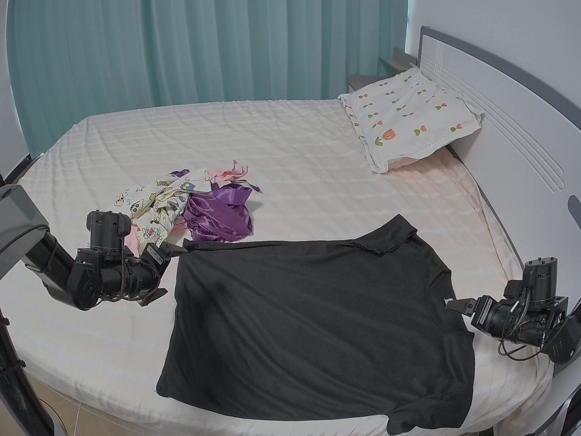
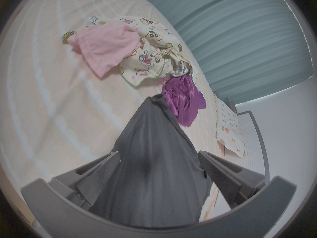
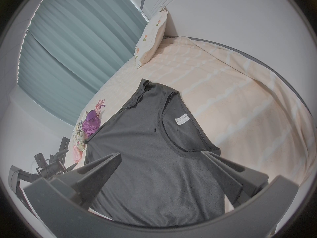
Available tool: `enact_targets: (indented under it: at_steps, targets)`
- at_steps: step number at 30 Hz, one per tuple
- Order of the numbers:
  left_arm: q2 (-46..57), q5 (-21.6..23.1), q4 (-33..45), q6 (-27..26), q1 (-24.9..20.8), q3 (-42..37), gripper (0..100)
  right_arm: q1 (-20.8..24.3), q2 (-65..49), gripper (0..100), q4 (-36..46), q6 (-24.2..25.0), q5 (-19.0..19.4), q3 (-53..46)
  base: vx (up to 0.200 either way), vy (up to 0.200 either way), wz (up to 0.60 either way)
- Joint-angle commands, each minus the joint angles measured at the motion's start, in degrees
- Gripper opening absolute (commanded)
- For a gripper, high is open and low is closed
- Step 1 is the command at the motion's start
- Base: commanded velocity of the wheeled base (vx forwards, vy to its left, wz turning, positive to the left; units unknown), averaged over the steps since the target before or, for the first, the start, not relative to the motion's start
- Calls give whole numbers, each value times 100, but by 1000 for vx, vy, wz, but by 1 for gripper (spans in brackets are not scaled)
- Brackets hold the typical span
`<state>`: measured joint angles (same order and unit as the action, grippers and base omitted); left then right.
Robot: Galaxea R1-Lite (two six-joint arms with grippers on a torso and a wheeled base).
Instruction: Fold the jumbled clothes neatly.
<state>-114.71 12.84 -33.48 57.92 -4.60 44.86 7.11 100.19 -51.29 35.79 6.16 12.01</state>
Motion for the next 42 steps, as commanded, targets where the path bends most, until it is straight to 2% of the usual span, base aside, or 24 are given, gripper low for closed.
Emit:
enact_targets:
  at_steps: [1, 7, 8, 13, 17, 22, 23, 26, 31, 32, 36, 42]
  targets:
    - [652, 158, -19, 18, 20, -593, 100, 19, 18, 100, -13, 51, 8, 12, 0, 0, 0]
    - [1065, 158, -45, 9, 117, -1173, 100, 28, 0, 100, -22, 165, 17, 100, 0, 0, 0]
    - [1171, 158, -159, -9, 152, -1419, 100, 72, 26, 100, -31, 437, 44, 285, 0, 0, 0]
    - [1250, 158, -810, 35, 152, -1964, 100, 151, 475, 100, -31, 1149, 8, 1120, 0, 0, 0]
    - [1267, 158, -1170, 88, 134, -2280, 100, 291, 1090, 100, 49, 1422, -44, 1928, 0, 0, 0]
    - [1285, 158, -1319, 352, 134, -2377, 100, 581, 1679, 100, 242, 1492, -185, 2719, 0, 0, 0]
    - [1285, 193, -1363, 510, 108, -2421, 100, 713, 1995, 100, 549, 1501, -378, 3282, 0, 0, 0]
    - [1223, 202, -1443, 712, 29, -2447, 100, 783, 2373, 100, 919, 1527, -484, 3994, 0, 0, 0]
    - [1206, 210, -1627, 765, 3, -2535, 100, 871, 2865, 100, 1200, 1527, -563, 4600, 0, 0, 0]
    - [1153, 219, -1820, 756, 3, -2684, 100, 871, 3120, 100, 1499, 1527, -633, 5092, 0, 0, 0]
    - [1021, 219, -2084, 765, -6, -2755, 100, 880, 3445, 100, 1903, 1527, -651, 5655, 0, 0, 0]
    - [863, 219, -2339, 765, 3, -2878, 100, 898, 3858, 100, 2123, 1518, -871, 6340, 0, 0, 0]
